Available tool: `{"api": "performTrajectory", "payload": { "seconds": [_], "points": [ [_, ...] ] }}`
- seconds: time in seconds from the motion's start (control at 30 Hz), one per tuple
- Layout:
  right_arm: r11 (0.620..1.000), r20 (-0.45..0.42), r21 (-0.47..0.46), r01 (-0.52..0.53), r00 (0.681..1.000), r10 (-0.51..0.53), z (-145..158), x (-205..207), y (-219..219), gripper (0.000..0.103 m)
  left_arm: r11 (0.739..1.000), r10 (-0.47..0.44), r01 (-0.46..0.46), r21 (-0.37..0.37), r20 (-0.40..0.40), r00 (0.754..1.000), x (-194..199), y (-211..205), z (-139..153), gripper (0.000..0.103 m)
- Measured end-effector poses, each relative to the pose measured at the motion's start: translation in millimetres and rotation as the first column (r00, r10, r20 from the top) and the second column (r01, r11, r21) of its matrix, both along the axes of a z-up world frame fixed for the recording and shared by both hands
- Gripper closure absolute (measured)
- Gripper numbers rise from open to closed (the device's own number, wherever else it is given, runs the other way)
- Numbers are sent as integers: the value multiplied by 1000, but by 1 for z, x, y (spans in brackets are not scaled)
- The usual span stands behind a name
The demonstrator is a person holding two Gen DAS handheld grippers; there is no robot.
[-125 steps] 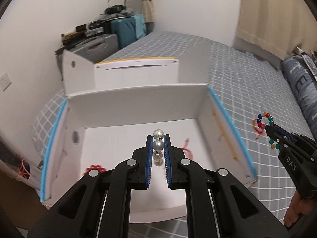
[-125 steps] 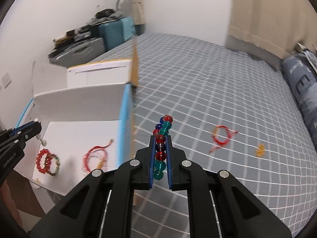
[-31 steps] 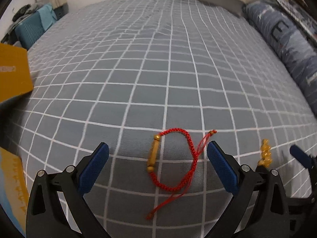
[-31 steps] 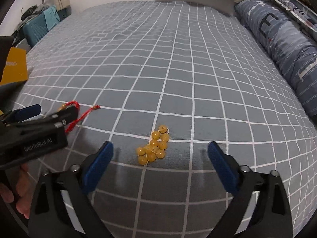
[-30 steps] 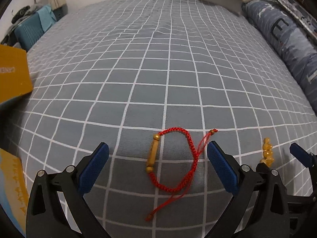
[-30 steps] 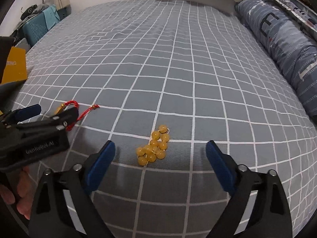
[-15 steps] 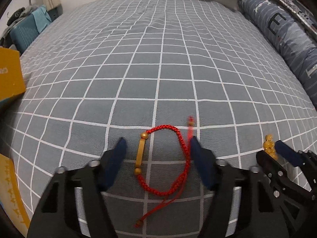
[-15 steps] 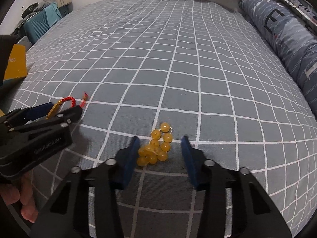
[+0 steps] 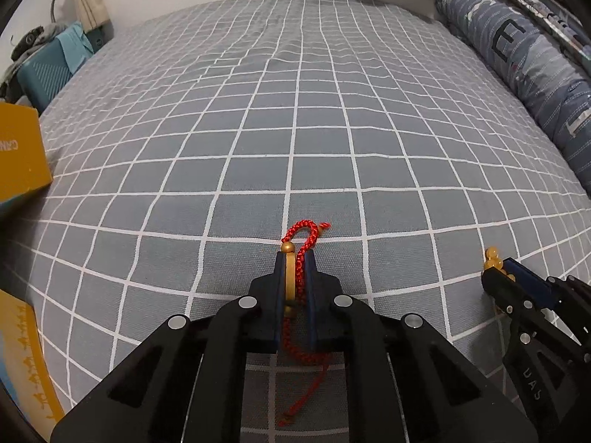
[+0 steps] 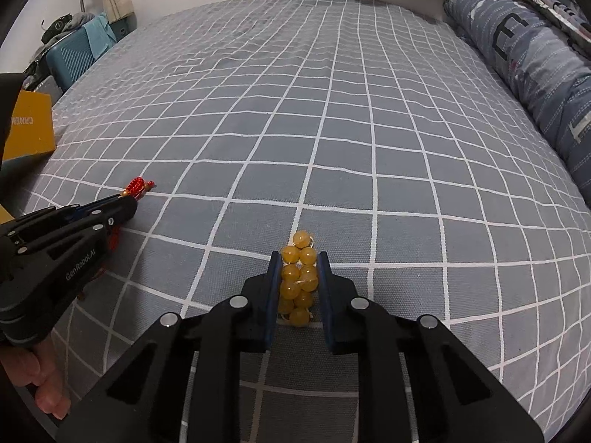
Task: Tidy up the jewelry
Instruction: 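Grasp the red cord bracelet with the left tool while the right tool grasps the amber beads, then carry both held items over the open white box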
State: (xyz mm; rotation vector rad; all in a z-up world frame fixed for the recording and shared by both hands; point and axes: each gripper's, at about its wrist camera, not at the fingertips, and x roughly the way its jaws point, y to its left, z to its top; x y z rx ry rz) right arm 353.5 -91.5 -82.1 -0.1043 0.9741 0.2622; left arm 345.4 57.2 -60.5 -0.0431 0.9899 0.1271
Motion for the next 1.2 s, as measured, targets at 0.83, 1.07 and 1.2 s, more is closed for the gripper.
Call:
{"api": "performTrajectory", "payload": {
  "seconds": [0.83,1.07,1.2],
  "points": [
    [999,81,52,-6,997,2,54,-28,3,94,999,9,-6,-33,74,997,-48,3,49,94],
    [998,102,68,-5,995,-2,75,-41,1,94,999,9,-6,-35,95,995,-65,7,73,94],
    [997,113,74,-9,994,0,87,-52,3,94,999,13,-10,-32,104,994,-77,9,88,94]
  ]
}}
